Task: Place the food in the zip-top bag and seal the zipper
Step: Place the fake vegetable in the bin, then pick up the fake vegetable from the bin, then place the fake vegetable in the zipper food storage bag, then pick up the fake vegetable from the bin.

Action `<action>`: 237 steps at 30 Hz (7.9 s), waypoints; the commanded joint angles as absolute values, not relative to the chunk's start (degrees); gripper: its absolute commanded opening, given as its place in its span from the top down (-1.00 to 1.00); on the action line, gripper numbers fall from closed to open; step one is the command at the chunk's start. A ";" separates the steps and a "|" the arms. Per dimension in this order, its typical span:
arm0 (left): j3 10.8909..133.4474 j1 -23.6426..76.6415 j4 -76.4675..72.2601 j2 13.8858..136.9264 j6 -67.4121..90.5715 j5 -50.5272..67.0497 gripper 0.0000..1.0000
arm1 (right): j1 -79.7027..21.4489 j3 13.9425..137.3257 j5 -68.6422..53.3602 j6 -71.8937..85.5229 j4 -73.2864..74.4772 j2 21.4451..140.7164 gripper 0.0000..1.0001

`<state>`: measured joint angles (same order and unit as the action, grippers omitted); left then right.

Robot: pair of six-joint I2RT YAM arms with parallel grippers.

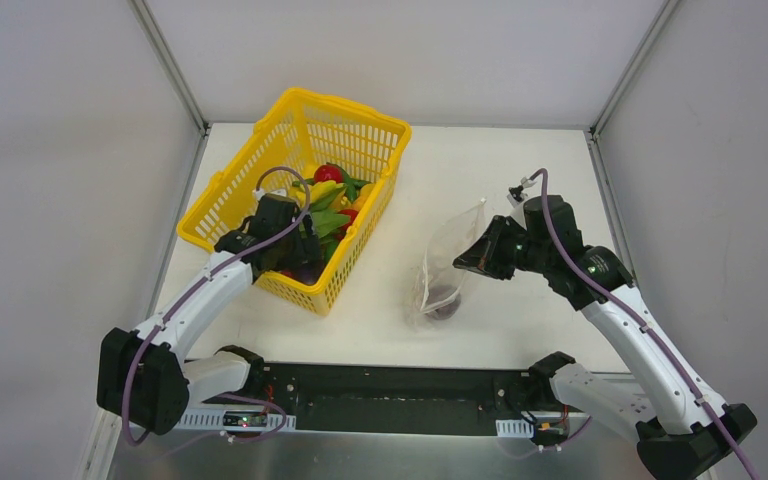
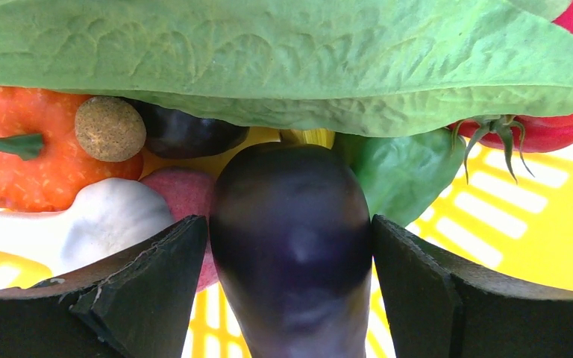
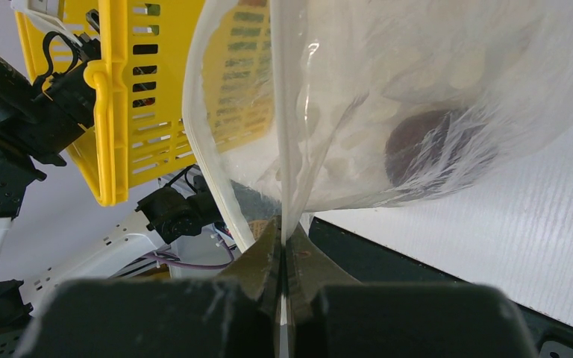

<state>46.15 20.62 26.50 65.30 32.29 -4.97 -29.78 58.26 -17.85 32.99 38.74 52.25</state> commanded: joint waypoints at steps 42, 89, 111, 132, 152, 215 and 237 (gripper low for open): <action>56.96 20.56 23.75 41.50 29.28 -4.79 0.91 | -30.95 59.41 -17.76 34.58 35.87 52.41 1.00; 46.96 63.81 -48.65 72.97 10.93 -17.73 0.84 | -32.00 57.22 -17.49 41.62 27.51 46.80 0.98; 59.64 64.16 -8.36 66.91 9.31 -12.87 -0.96 | -32.06 55.31 -15.82 40.87 28.39 45.68 0.97; 59.49 47.44 24.00 49.08 13.29 -24.09 -0.98 | -31.98 51.64 -19.30 38.61 24.92 44.80 0.97; 66.59 26.74 56.98 59.59 16.72 -11.28 -0.98 | -32.02 52.30 -18.98 37.49 27.14 44.44 0.96; 66.11 9.71 63.54 90.26 -3.36 -4.14 -0.37 | -31.90 54.05 -18.11 33.41 30.83 45.69 0.92; 66.52 9.70 60.96 79.82 -0.18 -9.24 1.00 | -31.91 53.65 -17.48 33.75 30.72 44.95 0.92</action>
